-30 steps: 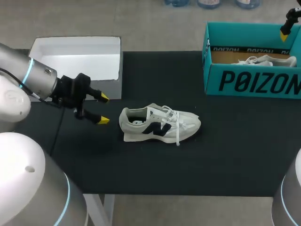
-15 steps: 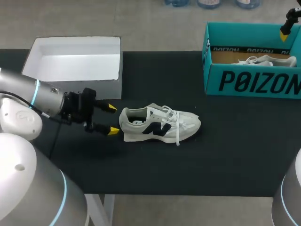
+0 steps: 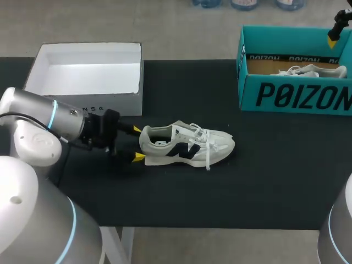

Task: Take the shoe out of the shoebox, open the shoe tongue, remove and reinsert the insole, then place the shoe into the shoebox

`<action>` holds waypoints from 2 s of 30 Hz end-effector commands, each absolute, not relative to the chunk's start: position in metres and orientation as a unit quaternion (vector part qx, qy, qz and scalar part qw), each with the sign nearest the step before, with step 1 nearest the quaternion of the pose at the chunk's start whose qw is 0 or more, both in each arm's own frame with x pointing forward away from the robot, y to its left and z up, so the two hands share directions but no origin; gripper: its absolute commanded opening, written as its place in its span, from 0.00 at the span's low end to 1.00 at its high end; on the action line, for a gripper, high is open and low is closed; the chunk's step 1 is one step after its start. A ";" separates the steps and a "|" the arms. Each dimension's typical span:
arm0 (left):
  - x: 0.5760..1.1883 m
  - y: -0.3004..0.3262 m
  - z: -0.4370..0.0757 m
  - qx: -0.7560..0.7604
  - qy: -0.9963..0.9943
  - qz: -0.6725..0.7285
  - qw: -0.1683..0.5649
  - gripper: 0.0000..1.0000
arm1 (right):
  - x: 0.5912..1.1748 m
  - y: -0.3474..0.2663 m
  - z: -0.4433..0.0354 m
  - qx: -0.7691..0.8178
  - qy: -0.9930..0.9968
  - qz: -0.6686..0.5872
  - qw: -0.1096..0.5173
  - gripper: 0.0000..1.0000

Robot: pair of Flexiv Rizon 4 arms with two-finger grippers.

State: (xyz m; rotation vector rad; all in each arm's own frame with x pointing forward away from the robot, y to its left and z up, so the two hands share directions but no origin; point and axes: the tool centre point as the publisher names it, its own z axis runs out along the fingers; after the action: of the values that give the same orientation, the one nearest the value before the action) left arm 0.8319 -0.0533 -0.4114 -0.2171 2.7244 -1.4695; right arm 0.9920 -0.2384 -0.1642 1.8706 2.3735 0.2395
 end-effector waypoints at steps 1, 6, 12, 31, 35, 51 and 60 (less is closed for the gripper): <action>0.840 -0.058 -0.422 -0.062 0.877 -0.476 0.017 1.00 | 0.991 -0.239 -0.165 0.616 0.782 0.080 0.055 1.00; 0.845 -0.062 -0.426 -0.051 0.870 -0.490 0.019 1.00 | 0.991 -0.239 -0.165 0.616 0.782 0.080 0.055 1.00; 0.847 -0.071 -0.424 -0.032 0.864 -0.502 0.006 1.00 | 0.991 -0.239 -0.165 0.616 0.782 0.080 0.055 1.00; 0.843 -0.092 -0.432 -0.018 0.850 -0.525 -0.026 1.00 | 0.991 -0.239 -0.165 0.616 0.782 0.080 0.055 1.00; 0.846 -0.092 -0.434 -0.018 0.851 -0.524 -0.022 0.84 | 0.991 -0.239 -0.165 0.616 0.782 0.080 0.055 1.00; 0.856 -0.090 -0.429 0.000 0.862 -0.506 -0.004 0.00 | 0.991 -0.239 -0.165 0.616 0.782 0.080 0.055 1.00; 0.856 -0.090 -0.429 0.000 0.862 -0.506 -0.004 0.00 | 0.991 -0.239 -0.165 0.616 0.782 0.080 0.055 1.00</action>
State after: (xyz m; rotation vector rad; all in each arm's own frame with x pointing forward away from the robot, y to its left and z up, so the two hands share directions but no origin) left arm 0.8543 -0.0891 -0.4274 0.0016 2.7170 -1.5965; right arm 0.9920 -0.2384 -0.1642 1.8706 2.3735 0.2395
